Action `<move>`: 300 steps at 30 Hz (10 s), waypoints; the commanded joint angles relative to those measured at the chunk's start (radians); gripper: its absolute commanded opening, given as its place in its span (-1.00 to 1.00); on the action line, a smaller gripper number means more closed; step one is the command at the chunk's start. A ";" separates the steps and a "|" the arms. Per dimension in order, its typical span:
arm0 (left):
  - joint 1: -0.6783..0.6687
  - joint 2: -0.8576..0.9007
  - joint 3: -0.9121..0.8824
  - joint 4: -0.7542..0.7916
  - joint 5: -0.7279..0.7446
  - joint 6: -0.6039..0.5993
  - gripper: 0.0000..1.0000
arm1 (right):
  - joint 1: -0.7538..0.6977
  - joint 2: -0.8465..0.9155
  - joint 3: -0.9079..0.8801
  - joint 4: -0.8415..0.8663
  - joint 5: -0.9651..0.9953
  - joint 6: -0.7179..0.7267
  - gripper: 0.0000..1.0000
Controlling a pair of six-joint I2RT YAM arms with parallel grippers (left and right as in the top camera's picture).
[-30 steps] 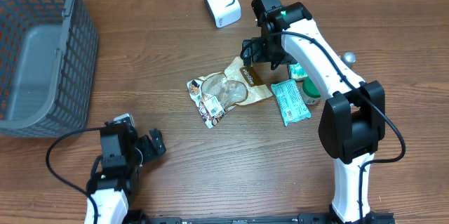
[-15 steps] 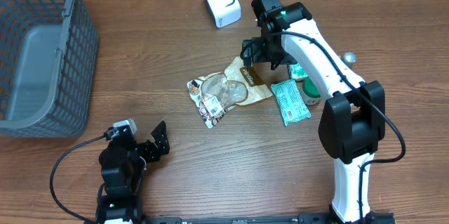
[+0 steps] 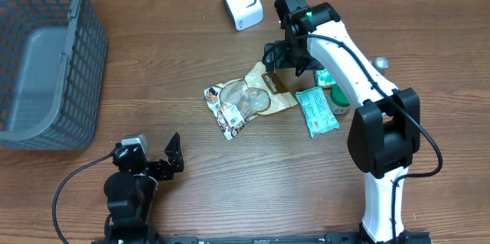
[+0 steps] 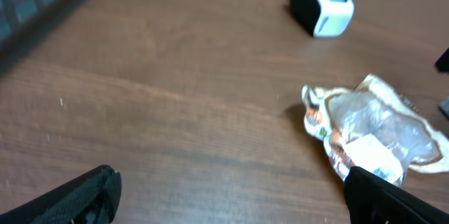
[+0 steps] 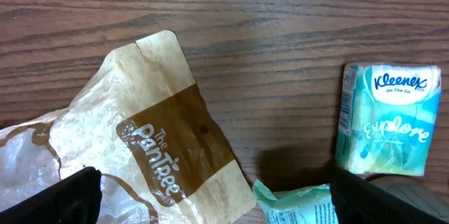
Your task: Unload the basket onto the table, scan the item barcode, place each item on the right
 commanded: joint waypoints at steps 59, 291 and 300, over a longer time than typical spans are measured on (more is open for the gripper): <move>-0.063 -0.304 -0.003 -0.010 -0.076 0.175 0.99 | 0.002 0.003 -0.004 0.002 -0.005 0.006 1.00; -0.063 -0.304 -0.003 -0.010 -0.076 0.175 0.99 | -0.266 -2.182 -1.940 1.128 -0.137 -0.294 1.00; -0.063 -0.304 -0.003 -0.010 -0.076 0.175 0.99 | -0.266 -2.182 -1.940 1.128 -0.137 -0.294 1.00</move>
